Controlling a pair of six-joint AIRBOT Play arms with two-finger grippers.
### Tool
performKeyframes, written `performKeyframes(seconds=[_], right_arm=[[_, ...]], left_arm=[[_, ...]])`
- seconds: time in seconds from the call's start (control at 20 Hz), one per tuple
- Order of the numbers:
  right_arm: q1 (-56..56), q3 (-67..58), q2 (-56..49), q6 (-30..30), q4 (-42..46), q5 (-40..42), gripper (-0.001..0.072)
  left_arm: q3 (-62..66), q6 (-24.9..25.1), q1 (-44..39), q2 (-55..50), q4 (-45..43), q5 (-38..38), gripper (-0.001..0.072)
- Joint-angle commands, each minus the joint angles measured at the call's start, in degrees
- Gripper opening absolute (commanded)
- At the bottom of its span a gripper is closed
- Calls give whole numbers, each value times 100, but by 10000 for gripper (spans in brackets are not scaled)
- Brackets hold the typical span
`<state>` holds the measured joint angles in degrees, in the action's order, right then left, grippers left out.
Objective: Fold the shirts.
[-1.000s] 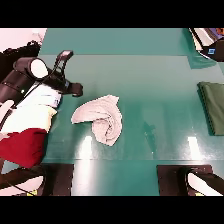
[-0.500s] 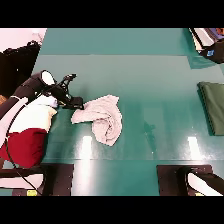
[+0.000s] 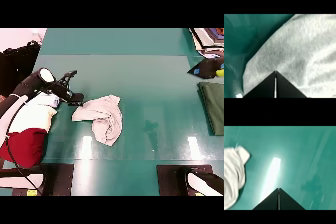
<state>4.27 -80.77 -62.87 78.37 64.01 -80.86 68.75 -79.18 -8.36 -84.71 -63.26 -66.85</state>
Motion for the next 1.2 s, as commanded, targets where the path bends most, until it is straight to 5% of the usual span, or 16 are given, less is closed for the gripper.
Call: performKeyframes(seconds=[0.0,0.05,0.8,0.85,0.9,1.15], right_arm=[[44,839,2,2,-7,13,18],[111,1056,2,2,-37,72,18],[667,1580,2,2,-452,844,18],[667,1580,2,2,-452,841,18],[667,1580,0,2,-448,841,17],[861,1596,-286,4,-457,667,20]], left_arm=[[345,13,2,107,-348,48,200],[345,11,2,90,-400,155,436],[109,433,446,-931,553,-570,420],[109,402,446,-931,555,-566,299],[136,417,448,-925,562,-573,27],[813,420,448,-629,533,-551,22]])
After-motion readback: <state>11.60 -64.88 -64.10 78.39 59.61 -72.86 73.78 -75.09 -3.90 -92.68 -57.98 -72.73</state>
